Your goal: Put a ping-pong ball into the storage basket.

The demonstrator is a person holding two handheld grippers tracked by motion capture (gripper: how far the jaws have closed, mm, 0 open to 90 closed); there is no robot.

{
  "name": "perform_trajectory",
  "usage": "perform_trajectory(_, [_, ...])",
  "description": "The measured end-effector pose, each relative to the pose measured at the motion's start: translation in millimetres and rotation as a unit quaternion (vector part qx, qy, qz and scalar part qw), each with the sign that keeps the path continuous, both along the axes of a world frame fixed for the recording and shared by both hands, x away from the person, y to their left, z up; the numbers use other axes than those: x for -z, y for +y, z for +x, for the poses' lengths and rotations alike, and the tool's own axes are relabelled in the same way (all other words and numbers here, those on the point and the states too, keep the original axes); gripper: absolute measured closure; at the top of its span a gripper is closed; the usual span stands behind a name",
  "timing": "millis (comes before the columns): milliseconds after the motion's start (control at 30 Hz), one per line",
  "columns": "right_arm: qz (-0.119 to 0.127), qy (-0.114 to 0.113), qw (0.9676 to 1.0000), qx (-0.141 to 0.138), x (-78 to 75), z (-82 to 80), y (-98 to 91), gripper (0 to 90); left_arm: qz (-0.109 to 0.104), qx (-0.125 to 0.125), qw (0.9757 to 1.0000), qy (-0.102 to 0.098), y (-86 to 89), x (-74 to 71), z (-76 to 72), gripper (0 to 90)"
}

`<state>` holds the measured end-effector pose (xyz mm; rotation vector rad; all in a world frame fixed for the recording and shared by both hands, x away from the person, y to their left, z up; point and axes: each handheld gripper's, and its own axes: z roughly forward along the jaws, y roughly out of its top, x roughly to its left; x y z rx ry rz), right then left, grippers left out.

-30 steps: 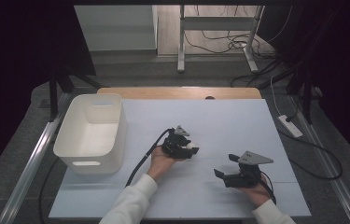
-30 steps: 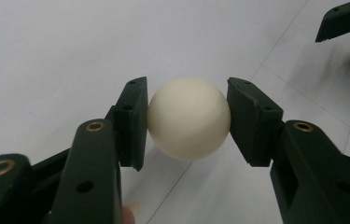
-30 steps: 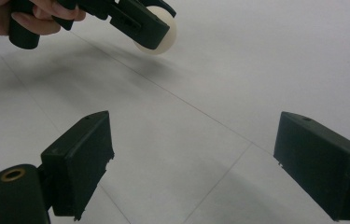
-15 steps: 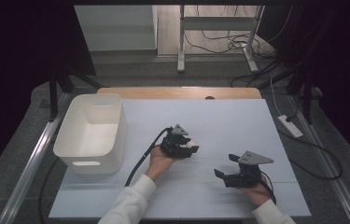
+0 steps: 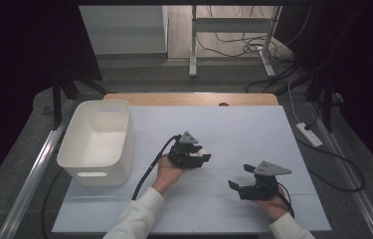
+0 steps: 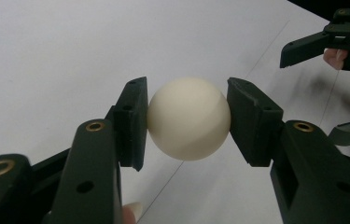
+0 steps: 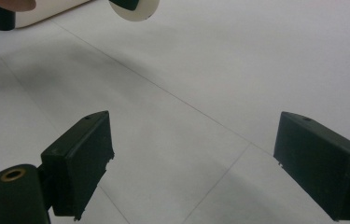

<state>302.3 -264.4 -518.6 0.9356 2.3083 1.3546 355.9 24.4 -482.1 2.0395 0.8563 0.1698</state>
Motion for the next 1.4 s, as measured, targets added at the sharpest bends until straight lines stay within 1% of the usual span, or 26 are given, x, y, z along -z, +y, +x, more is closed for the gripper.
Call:
perform_trajectory(300, [0.0, 0.0, 1.0, 0.0, 0.0, 0.0, 0.0, 11.5, -0.009, 0.0, 0.9999, -0.007, 4.3, -6.0, -3.4, 50.8])
perform_trajectory(633, [-0.001, 0.0, 1.0, 0.001, 0.0, -0.1, 0.0, 11.5, -0.017, -0.005, 0.9998, -0.013, 10.0, -11.4, -5.3, 50.8])
perform_trajectory(833, [-0.002, -0.001, 1.0, 0.0, 0.1, 0.0, 0.2, 11.5, -0.029, -0.01, 0.9994, -0.015, 14.6, -15.6, -6.3, 50.8])
perform_trajectory(867, [-0.002, -0.001, 1.0, 0.0, 0.1, 0.0, 0.1, 11.5, -0.027, -0.009, 0.9994, -0.017, 15.6, -16.1, -6.2, 50.8])
perform_trajectory(1333, [-0.003, -0.001, 1.0, 0.001, 0.2, 0.1, 0.2, 11.6, -0.039, -0.016, 0.9988, -0.024, 21.5, -22.4, -9.2, 50.8])
perform_trajectory(1400, [-0.003, -0.001, 1.0, 0.002, 0.3, 0.2, 0.2, 11.7, -0.047, -0.015, 0.9985, -0.023, 22.7, -23.8, -9.3, 50.8])
